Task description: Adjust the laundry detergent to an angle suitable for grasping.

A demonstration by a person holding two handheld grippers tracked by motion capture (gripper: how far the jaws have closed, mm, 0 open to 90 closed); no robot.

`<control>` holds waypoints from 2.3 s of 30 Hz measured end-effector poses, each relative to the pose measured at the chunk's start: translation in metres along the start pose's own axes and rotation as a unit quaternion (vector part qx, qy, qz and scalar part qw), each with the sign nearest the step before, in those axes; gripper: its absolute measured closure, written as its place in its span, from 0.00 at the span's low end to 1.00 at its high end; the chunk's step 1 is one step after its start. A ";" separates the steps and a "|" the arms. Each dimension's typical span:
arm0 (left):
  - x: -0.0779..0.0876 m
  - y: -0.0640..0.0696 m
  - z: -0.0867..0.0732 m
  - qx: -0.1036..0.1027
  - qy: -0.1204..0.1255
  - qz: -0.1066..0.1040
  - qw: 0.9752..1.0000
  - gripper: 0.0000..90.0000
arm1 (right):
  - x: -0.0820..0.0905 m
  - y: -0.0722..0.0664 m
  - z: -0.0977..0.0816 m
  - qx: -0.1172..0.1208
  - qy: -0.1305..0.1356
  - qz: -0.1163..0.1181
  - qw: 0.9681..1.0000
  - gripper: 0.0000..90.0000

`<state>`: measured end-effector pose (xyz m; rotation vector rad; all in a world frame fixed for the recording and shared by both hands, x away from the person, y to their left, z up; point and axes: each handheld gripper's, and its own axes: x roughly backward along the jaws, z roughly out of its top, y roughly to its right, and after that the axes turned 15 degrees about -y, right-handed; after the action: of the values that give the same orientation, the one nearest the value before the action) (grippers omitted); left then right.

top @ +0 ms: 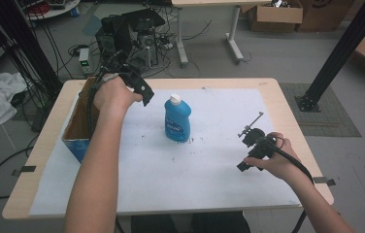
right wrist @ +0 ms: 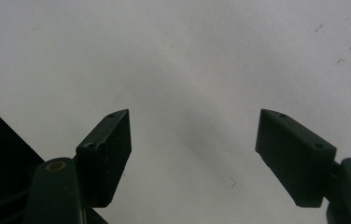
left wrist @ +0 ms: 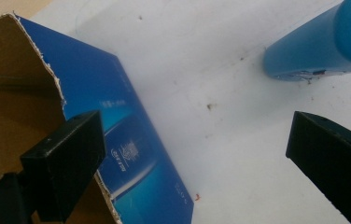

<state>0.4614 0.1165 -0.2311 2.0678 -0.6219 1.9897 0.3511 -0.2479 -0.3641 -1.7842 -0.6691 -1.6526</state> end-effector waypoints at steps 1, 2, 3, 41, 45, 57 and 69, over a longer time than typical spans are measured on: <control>0.000 0.000 0.000 0.001 -0.001 0.000 1.000 0.06 | 0.000 0.000 0.000 0.004 -0.001 -0.001 1.000 0.30; 0.000 0.000 0.000 0.004 0.003 0.000 1.000 0.06 | 0.000 0.000 0.000 0.005 -0.002 -0.002 1.000 0.30; 0.000 0.000 0.000 0.004 0.003 0.000 1.000 0.06 | 0.000 0.000 0.000 0.005 -0.002 -0.002 1.000 0.30; 0.009 0.003 -0.005 -0.006 0.010 0.001 1.000 0.06 | 0.019 -0.001 0.010 0.019 0.181 0.021 0.983 0.28; 0.009 0.002 -0.008 -0.001 0.015 -0.002 1.000 0.06 | 0.018 -0.004 0.018 0.028 0.226 0.027 0.973 0.27; 0.011 -0.003 -0.016 -0.002 0.018 -0.002 1.000 0.06 | 0.005 -0.006 0.049 0.044 0.339 0.060 0.938 0.23; 0.014 -0.003 -0.020 -0.008 0.020 -0.001 1.000 0.06 | -0.006 -0.017 0.081 0.064 0.418 0.055 0.905 0.23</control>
<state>0.4451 0.1257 -0.2158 2.0137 -0.6248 2.0134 0.3943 -0.1769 -0.3709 -0.8447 -0.2562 -2.0019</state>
